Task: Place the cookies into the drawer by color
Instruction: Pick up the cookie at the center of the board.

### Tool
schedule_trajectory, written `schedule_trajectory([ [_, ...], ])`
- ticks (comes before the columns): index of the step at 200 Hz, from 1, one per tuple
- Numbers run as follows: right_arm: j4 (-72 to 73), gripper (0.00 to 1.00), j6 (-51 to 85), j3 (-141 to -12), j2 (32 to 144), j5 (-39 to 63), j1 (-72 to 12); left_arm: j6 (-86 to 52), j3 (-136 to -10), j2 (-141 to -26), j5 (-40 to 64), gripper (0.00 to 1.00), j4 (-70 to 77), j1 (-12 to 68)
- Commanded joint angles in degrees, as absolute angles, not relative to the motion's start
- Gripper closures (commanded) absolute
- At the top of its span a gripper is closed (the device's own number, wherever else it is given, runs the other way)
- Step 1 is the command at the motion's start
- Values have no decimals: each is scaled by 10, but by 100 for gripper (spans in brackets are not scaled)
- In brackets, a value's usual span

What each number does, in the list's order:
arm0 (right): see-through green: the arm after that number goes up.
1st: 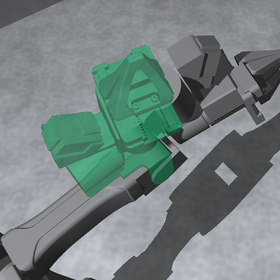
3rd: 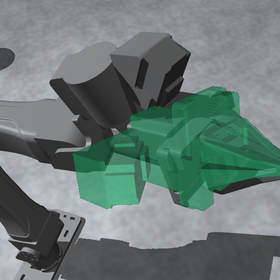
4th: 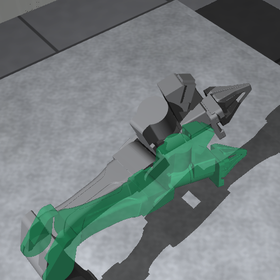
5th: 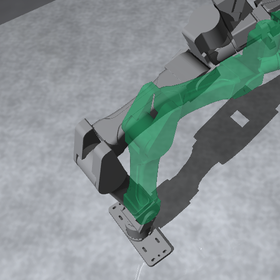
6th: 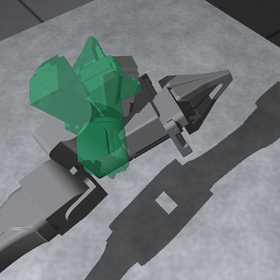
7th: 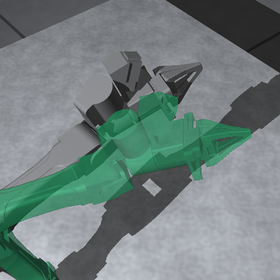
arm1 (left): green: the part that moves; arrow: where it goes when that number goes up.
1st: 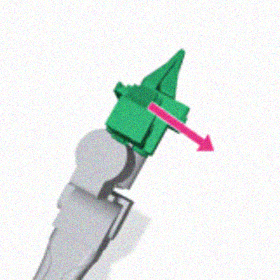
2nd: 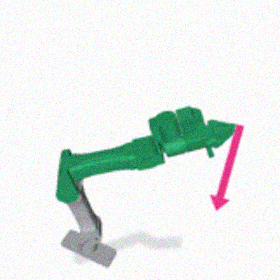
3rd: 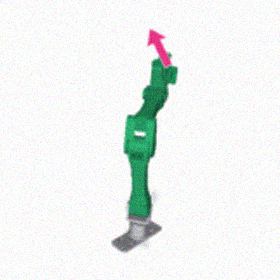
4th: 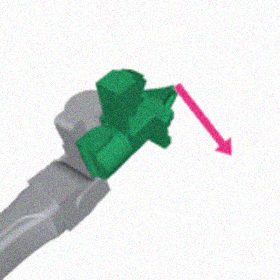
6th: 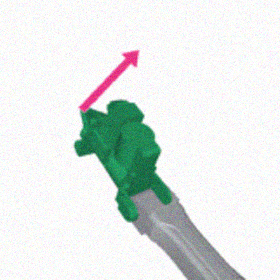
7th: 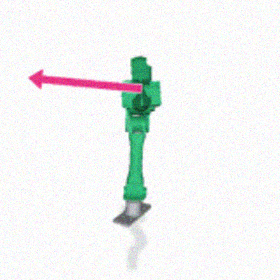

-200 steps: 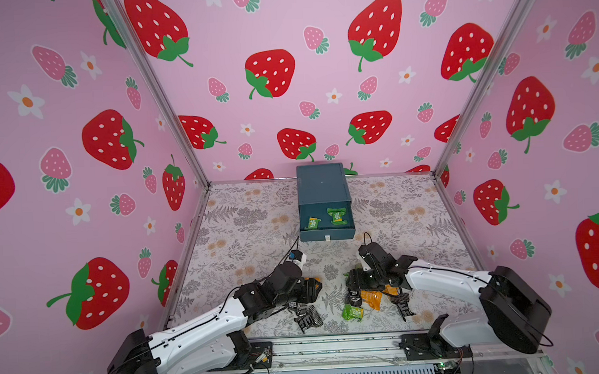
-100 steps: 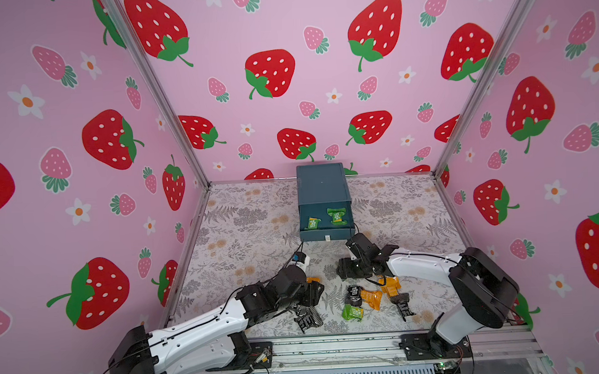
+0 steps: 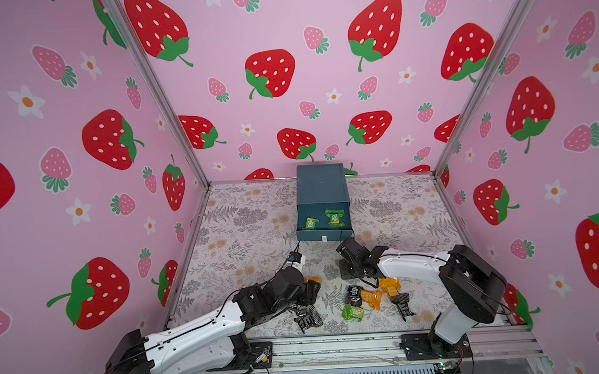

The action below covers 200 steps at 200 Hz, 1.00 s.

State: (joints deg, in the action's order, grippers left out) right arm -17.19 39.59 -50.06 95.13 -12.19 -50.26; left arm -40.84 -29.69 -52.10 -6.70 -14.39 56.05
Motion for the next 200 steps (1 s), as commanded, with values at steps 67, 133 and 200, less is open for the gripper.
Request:
schedule_trajectory([
  [67,-260,71,409,-442,790,-133,-492,-387,-322,-465,-39,32,-134,559],
  [133,-416,72,409,-562,617,-188,-488,-334,-456,-424,-9,27,-192,512],
  [200,-477,71,333,-847,782,-149,-491,-341,-525,-470,73,24,-202,348],
])
